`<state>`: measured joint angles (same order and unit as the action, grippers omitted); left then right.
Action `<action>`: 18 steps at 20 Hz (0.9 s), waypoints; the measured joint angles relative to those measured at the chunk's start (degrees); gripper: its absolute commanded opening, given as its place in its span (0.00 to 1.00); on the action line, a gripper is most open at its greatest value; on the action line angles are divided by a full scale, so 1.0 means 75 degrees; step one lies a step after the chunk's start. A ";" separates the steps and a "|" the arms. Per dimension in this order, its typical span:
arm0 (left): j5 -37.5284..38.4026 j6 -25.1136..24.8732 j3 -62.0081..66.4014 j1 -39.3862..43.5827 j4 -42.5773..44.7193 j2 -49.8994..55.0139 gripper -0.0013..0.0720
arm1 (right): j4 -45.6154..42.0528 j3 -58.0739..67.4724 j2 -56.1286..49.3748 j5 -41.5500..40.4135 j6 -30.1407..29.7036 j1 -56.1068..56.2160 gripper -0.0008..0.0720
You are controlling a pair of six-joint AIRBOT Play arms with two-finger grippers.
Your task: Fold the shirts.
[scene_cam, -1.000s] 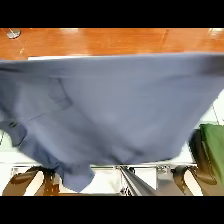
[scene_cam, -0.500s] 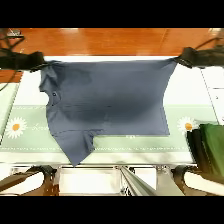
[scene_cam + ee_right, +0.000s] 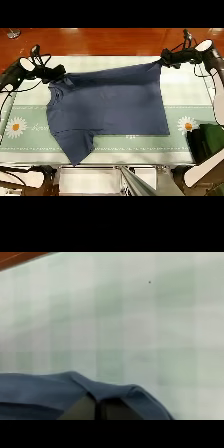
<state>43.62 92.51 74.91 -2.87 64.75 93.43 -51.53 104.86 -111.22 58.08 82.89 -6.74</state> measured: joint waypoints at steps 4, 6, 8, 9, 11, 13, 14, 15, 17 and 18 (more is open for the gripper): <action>0.0664 -0.0050 0.0391 -0.0195 -0.0070 0.0213 0.06 | 0.0166 0.0189 -0.0242 0.0332 0.0052 -0.0061 0.04; 0.1297 -0.0312 0.0799 -0.0289 -0.0085 0.0256 0.07 | 0.0221 0.0224 -0.0224 0.0702 0.0035 -0.0169 0.04; 0.2060 -0.0635 0.1134 -0.0347 -0.0093 0.0271 0.07 | 0.0259 0.0245 -0.0192 0.1276 -0.0073 -0.0294 0.04; 0.2477 -0.0842 0.1230 -0.0361 -0.0090 0.0291 0.06 | 0.0210 0.0242 -0.0192 0.1620 -0.0125 -0.0329 0.04; 0.3238 -0.1192 0.1332 -0.0393 0.0000 0.0341 0.07 | 0.0015 0.0242 -0.0213 0.2229 -0.0236 -0.0353 0.04; 0.3812 -0.1387 0.1361 -0.0425 0.0207 0.0414 0.06 | -0.0251 0.0242 -0.0291 0.2736 -0.0286 -0.0338 0.05; 0.4016 -0.1448 0.1373 -0.0428 0.0274 0.0466 0.07 | -0.0376 0.0242 -0.0347 0.2920 -0.0309 -0.0318 0.05; 0.4179 -0.1495 0.1376 -0.0425 0.0321 0.0533 0.06 | -0.0504 0.0242 -0.0414 0.3060 -0.0315 -0.0291 0.04; 0.4479 -0.1568 0.1387 -0.0411 0.0405 0.0702 0.06 | -0.0659 0.0242 -0.0539 0.3203 -0.0309 -0.0239 0.05; 0.4619 -0.1582 0.1390 -0.0408 0.0425 0.0787 0.07 | -0.0758 0.0242 -0.0600 0.3249 -0.0277 -0.0221 0.05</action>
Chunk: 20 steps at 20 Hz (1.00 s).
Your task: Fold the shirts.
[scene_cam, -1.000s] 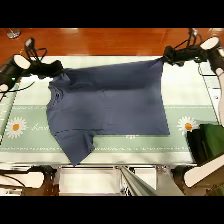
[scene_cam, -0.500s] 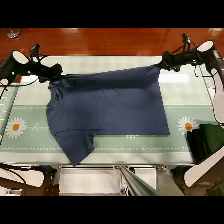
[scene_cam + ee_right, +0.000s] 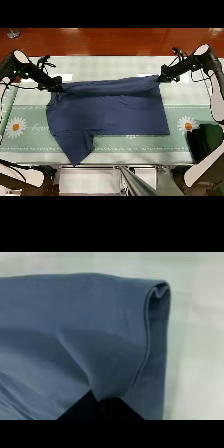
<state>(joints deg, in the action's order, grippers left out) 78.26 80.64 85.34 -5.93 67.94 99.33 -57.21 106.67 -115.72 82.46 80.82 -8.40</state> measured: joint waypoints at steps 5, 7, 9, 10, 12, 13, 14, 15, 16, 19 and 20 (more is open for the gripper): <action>0.0396 -0.0044 0.0020 -0.0102 0.0079 0.0207 0.07 | -0.0420 0.0000 -0.0125 0.0335 0.0323 -0.0012 0.04; 0.0484 -0.0064 0.0023 -0.0140 0.0099 0.0239 0.07 | -0.0548 0.0000 -0.0149 0.0519 0.0379 -0.0055 0.05; 0.0533 -0.0064 0.0023 -0.0160 0.0119 0.0248 0.07 | -0.0589 0.0000 -0.0152 0.0632 0.0408 -0.0064 0.05; 0.0554 -0.0064 0.0023 -0.0166 0.0122 0.0254 0.07 | -0.0612 0.0000 -0.0154 0.0694 0.0420 -0.0055 0.24; 0.0656 -0.0067 0.0038 -0.0175 0.0146 0.0256 0.63 | -0.0664 0.0000 -0.0154 0.0731 0.0443 -0.0026 0.87; 0.0813 -0.0067 0.0058 -0.0189 0.0207 0.0256 0.97 | -0.0670 0.0000 -0.0154 0.0764 0.0501 -0.0026 0.87; 0.0970 -0.0061 0.0096 -0.0189 0.0198 0.0254 0.98 | -0.0676 0.0000 -0.0131 0.0799 0.0545 -0.0038 0.87; 0.1157 -0.0064 0.0122 -0.0204 0.0216 0.0230 0.98 | -0.0664 0.0000 -0.0067 0.0804 0.0612 -0.0073 0.87; 0.1338 -0.0055 0.0128 -0.0245 0.0315 0.0160 0.98 | -0.0664 0.0000 0.0070 0.0822 0.0650 -0.0128 0.87; 0.1486 0.0204 -0.0175 -0.0513 0.0580 -0.0344 0.98 | -0.1204 -0.0157 0.0833 0.0775 0.0694 -0.0353 0.87; 0.1390 0.0283 -0.0452 -0.0656 0.0577 -0.0659 0.98 | -0.1381 -0.0396 0.1186 0.0670 0.0717 -0.0466 0.87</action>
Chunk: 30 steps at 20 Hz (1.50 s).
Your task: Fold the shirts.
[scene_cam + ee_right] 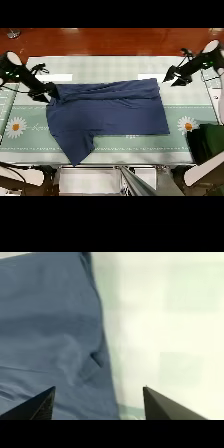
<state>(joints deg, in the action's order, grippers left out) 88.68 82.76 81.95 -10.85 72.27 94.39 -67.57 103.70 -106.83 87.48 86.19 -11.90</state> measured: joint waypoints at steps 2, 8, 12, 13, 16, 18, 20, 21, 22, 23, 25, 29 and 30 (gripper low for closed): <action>-0.0309 0.0087 -0.0851 -0.0356 0.0032 -0.0764 0.98 | -0.0224 -0.0938 0.0889 -0.0484 0.0038 -0.0259 0.87; -0.1655 -0.0230 -0.4986 -0.2454 -0.1358 -0.3523 0.98 | 0.0702 -0.5858 0.4272 -0.2940 -0.0586 -0.0898 0.87; -0.2124 -0.0391 -0.6892 -0.3217 -0.1886 -0.4470 0.98 | 0.1772 -0.8017 0.5607 -0.3654 -0.1125 -0.1052 0.87; -0.2221 -0.0417 -0.7163 -0.3249 -0.1926 -0.4581 0.98 | 0.1988 -0.8309 0.5776 -0.3649 -0.1244 -0.1070 0.87; -0.2203 -0.0510 -0.7717 -0.3092 -0.2078 -0.4756 0.98 | 0.2480 -0.8746 0.6035 -0.3558 -0.1533 -0.1096 0.87; -0.2221 -0.0615 -0.8046 -0.2830 -0.2425 -0.4826 0.98 | 0.2675 -0.8877 0.6111 -0.3547 -0.1617 -0.1105 0.87; -0.2439 -0.0664 -0.8387 -0.2471 -0.2856 -0.4867 0.97 | 0.2789 -0.8944 0.6152 -0.3491 -0.1647 -0.1125 0.87; -0.2559 -0.0711 -0.8542 -0.2270 -0.3066 -0.4884 0.88 | 0.2818 -0.8967 0.6175 -0.3430 -0.1641 -0.1177 0.87; -0.2658 -0.0772 -0.8647 -0.2101 -0.3194 -0.4899 0.44 | 0.2821 -0.8982 0.6216 -0.3363 -0.1629 -0.1265 0.87; -0.2908 -0.0892 -0.8746 -0.1961 -0.3144 -0.4911 0.08 | 0.2804 -0.8988 0.6280 -0.3299 -0.1594 -0.1428 0.87; -0.3206 -0.1253 -0.8836 -0.1804 -0.3264 -0.5007 0.06 | 0.2358 -0.9008 0.6406 -0.3185 -0.1376 -0.1923 0.87; -0.3092 -0.1792 -0.8786 -0.1699 -0.4062 -0.5202 0.06 | 0.0664 -0.9253 0.6508 -0.2506 -0.0653 -0.2684 0.87; -0.3057 -0.1880 -0.8772 -0.1687 -0.4261 -0.5225 0.06 | 0.0501 -0.9401 0.6516 -0.2375 -0.0516 -0.2704 0.87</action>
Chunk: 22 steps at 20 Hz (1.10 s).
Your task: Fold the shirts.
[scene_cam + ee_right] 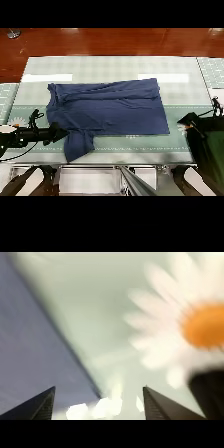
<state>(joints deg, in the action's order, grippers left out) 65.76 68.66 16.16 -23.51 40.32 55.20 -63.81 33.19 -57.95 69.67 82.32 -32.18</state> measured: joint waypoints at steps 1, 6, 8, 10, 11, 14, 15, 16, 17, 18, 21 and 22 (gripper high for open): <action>0.0006 -0.0111 0.0017 0.0012 -0.0195 -0.0023 0.06 | 0.0029 -0.0149 0.0006 0.0076 0.0017 0.0041 0.87; 0.0067 -0.0376 0.0038 0.0032 -0.0589 -0.0061 0.07 | 0.0545 -0.0583 -0.0291 -0.0035 0.0085 0.0752 0.87; 0.0079 -0.0425 0.0041 0.0044 -0.0641 -0.0061 0.06 | 0.0766 -0.0627 -0.0589 -0.0166 0.0052 0.1105 0.87; 0.0085 -0.0452 0.0044 0.0052 -0.0688 -0.0064 0.06 | 0.1253 -0.0609 -0.0868 -0.0370 0.0020 0.1402 0.86; 0.0085 -0.0460 0.0047 0.0058 -0.0694 -0.0064 0.06 | 0.1478 -0.0560 -0.0991 -0.0530 -0.0006 0.1530 0.82; 0.0085 -0.0498 0.0047 0.0061 -0.0714 -0.0064 0.07 | 0.1853 -0.0297 -0.1329 -0.1081 -0.0251 0.1839 0.05; 0.0082 -0.0507 0.0047 0.0061 -0.0720 -0.0061 0.07 | 0.2069 -0.0192 -0.1419 -0.1090 -0.0408 0.1961 0.05; 0.0079 -0.0513 0.0058 0.0047 -0.0720 -0.0064 0.07 | 0.2159 -0.0102 -0.1486 -0.0985 -0.0565 0.2049 0.04; 0.0082 -0.0539 0.0099 0.0012 -0.0720 -0.0064 0.07 | 0.2168 0.0020 -0.1542 -0.0912 -0.0676 0.2092 0.05; 0.0131 -0.0568 0.0181 -0.0058 -0.0720 -0.0061 0.07 | 0.2197 0.0172 -0.1582 -0.0906 -0.0778 0.2104 0.04; 0.0425 -0.0662 0.0772 -0.0452 -0.0720 -0.0061 0.06 | 0.2165 0.0866 -0.1647 -0.0609 -0.0921 0.2046 0.04; 0.0463 -0.0711 0.1032 -0.0568 -0.0720 -0.0055 0.06 | 0.2142 0.1142 -0.1699 -0.0600 -0.0921 0.2022 0.05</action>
<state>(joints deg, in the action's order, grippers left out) 69.23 63.33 23.90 -27.77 34.92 54.78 -47.75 41.76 -70.70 65.17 75.42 -17.02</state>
